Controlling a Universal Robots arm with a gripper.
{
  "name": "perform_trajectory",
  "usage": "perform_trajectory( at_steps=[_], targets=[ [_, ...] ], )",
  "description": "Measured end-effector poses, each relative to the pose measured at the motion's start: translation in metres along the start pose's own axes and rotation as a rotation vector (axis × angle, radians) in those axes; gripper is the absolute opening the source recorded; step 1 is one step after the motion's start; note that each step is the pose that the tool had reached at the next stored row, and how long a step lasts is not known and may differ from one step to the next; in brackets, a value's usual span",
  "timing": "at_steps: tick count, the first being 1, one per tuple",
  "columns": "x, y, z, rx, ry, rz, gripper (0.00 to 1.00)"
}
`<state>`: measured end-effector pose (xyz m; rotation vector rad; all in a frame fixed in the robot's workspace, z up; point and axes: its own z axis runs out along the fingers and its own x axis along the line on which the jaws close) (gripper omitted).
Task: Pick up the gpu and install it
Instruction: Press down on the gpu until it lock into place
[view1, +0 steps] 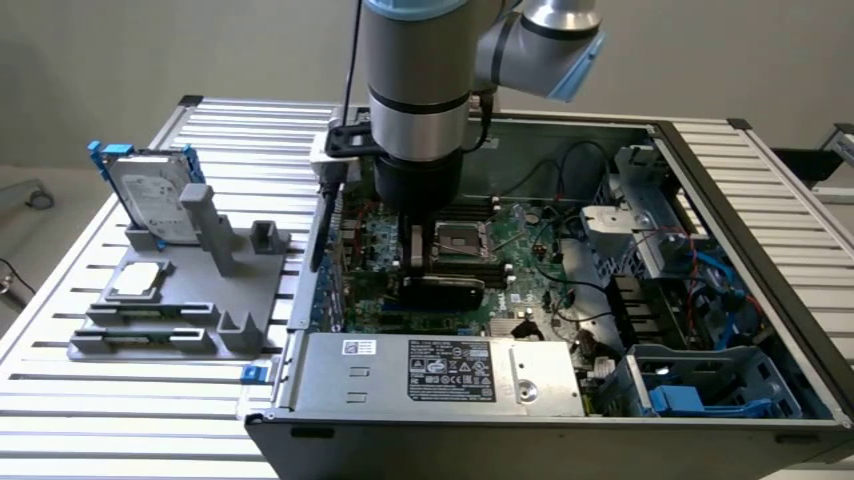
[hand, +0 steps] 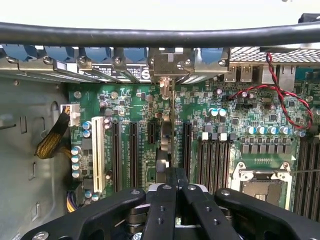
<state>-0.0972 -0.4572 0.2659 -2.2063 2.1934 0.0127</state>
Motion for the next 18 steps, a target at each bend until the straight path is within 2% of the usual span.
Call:
perform_trajectory(
  at_steps=[4, 7, 8, 10, 12, 15, 18],
  targets=[
    [0.0, 0.0003, 0.0008, -0.0002, 0.0007, 0.0, 0.11],
    [0.0, 0.0005, 0.0, 0.0004, -0.001, 0.0, 0.11],
    [0.0, 0.0006, -0.0023, 0.001, -0.0028, 0.0, 0.11],
    [0.0, 0.002, -0.0102, -0.0002, -0.0008, 0.0, 0.11],
    [-0.001, 0.0039, -0.0162, -0.0009, -0.0021, 0.0, 0.11],
    [-0.001, 0.0099, -0.0198, -0.0039, -0.0044, 0.0, 0.11],
    [-0.001, 0.0198, -0.0202, -0.0108, -0.0065, 0.0, 0.11]
  ],
)
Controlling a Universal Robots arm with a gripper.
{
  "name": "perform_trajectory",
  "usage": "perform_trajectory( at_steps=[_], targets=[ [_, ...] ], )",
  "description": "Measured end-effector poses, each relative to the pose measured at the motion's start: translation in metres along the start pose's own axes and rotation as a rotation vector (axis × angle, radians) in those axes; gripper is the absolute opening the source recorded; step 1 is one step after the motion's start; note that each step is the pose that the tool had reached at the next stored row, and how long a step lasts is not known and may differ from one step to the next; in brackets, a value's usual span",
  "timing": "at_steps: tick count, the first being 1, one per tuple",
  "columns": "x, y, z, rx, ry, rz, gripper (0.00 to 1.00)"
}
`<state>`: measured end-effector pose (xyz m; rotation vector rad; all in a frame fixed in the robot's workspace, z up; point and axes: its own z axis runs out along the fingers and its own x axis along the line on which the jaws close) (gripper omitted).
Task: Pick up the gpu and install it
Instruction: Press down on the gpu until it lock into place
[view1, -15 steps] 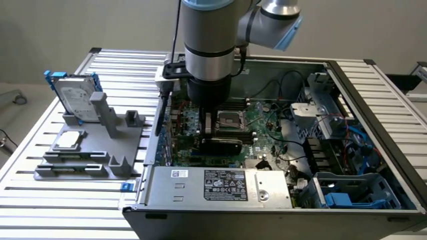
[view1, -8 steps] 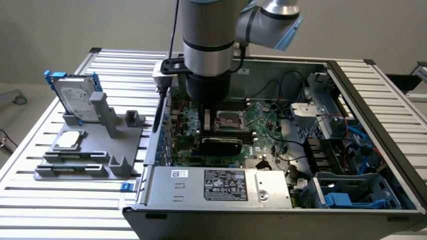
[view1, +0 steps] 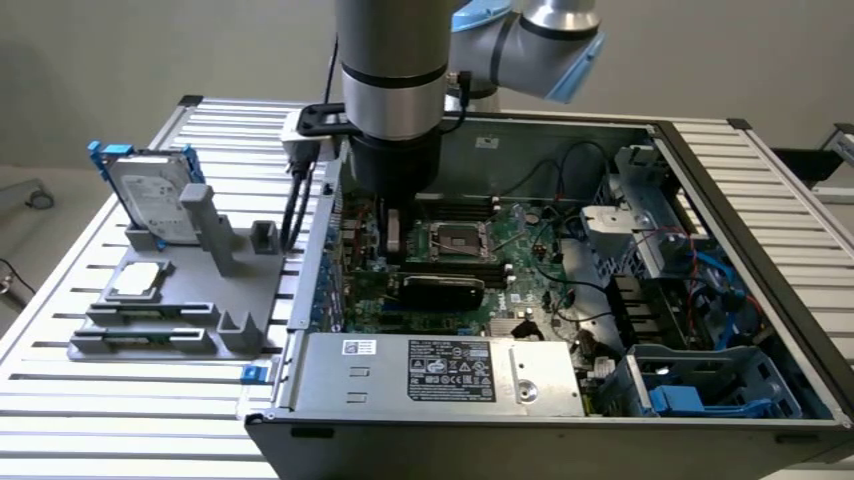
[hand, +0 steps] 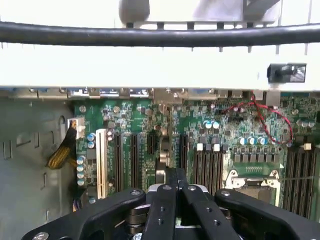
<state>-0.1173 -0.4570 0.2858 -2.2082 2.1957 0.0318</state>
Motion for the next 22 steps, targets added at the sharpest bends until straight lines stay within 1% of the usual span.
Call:
perform_trajectory(
  at_steps=[4, 7, 9, 11, 12, 16, 20, 22],
  targets=[
    [-0.001, 0.0137, 0.0, -0.0118, -0.0033, 0.0, 0.11],
    [-0.001, 0.0218, -0.0003, -0.0228, -0.0064, 0.001, 0.11],
    [-0.001, 0.0257, -0.0016, -0.0322, -0.0109, 0.001, 0.11],
    [-0.001, 0.0285, -0.0037, -0.0393, -0.0151, 0.001, 0.11],
    [-0.001, 0.0291, -0.0057, -0.0408, -0.0158, 0.002, 0.11],
    [-0.002, 0.0294, -0.0185, -0.0436, -0.0158, 0.001, 0.11],
    [-0.002, 0.0314, -0.0199, -0.0539, -0.0156, 0.002, 0.11],
    [-0.002, 0.032, -0.0199, -0.0579, -0.0131, 0.002, 0.11]
  ],
)
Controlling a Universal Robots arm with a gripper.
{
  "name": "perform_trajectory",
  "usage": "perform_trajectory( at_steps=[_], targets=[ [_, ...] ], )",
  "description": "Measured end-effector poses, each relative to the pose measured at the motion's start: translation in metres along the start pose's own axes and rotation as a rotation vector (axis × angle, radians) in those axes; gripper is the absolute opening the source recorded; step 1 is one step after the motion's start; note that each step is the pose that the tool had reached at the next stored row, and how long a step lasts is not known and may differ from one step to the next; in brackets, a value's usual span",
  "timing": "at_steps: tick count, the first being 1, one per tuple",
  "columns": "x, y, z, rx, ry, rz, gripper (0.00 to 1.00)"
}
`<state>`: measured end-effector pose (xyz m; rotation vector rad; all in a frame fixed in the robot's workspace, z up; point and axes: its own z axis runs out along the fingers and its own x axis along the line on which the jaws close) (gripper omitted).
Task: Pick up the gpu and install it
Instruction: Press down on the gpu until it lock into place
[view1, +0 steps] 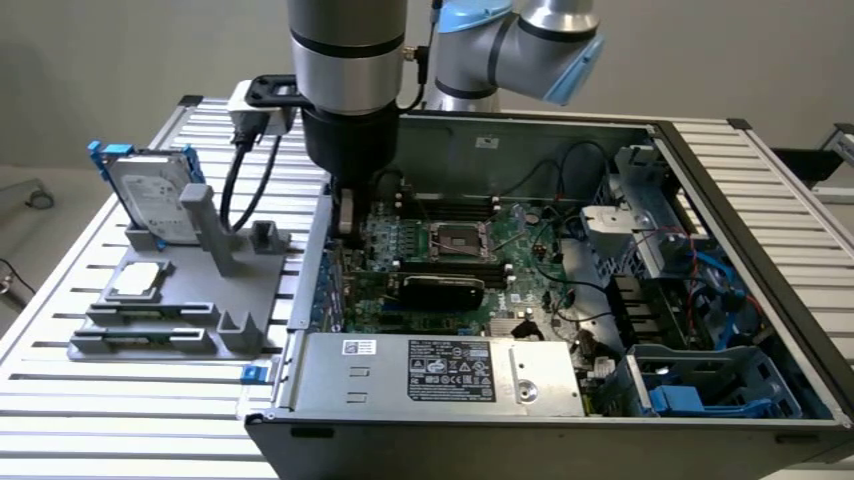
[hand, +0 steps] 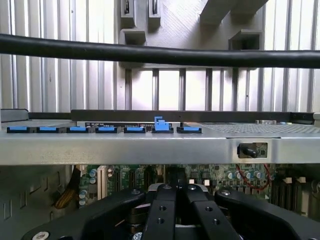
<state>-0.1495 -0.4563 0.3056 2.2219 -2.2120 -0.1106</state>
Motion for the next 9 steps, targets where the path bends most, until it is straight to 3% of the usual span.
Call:
perform_trajectory(
  at_steps=[3, 9],
  targets=[
    [0.0007, 0.0004, -0.0001, -0.0029, 0.0068, 0.0, 0.11],
    [0.0016, 0.0009, 0.0002, -0.0032, 0.0234, -0.002, 0.11]
  ],
)
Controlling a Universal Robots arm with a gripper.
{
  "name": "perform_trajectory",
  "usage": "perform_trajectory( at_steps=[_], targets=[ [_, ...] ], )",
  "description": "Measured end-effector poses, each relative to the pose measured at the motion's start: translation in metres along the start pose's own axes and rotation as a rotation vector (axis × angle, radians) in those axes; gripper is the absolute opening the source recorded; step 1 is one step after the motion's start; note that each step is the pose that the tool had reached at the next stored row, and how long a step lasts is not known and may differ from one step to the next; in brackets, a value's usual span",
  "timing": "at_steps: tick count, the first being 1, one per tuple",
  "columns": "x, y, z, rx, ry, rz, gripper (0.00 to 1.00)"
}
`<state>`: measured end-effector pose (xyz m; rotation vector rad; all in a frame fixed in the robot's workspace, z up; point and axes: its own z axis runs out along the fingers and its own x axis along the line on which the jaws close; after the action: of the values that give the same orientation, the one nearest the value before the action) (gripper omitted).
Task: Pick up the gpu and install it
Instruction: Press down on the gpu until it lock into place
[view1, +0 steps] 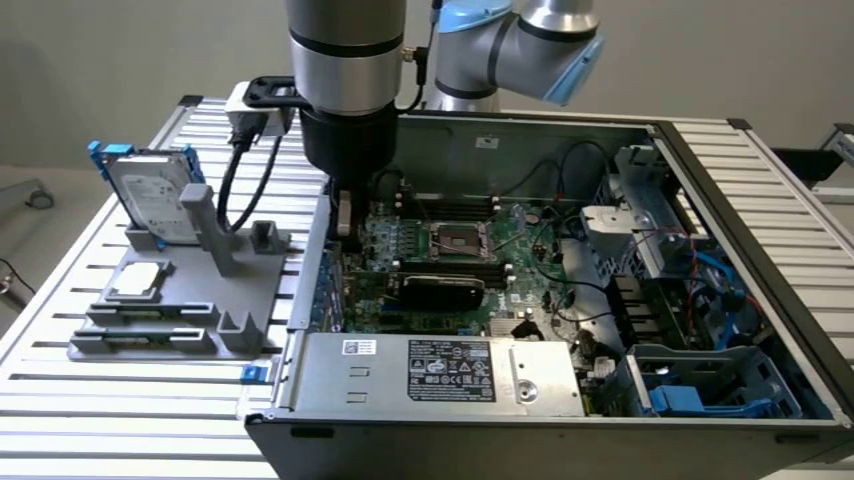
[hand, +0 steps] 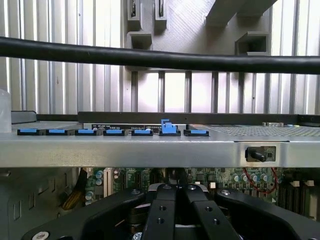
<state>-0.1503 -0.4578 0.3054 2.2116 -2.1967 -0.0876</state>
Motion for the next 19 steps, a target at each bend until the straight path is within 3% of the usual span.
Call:
perform_trajectory(
  at_steps=[6, 19],
  targets=[
    [0.0, 0.0003, 0.0016, -0.0003, 0.0094, -0.007, 0.11],
    [0.0001, 0.0011, 0.0036, -0.0001, 0.0096, -0.008, 0.11]
  ],
)
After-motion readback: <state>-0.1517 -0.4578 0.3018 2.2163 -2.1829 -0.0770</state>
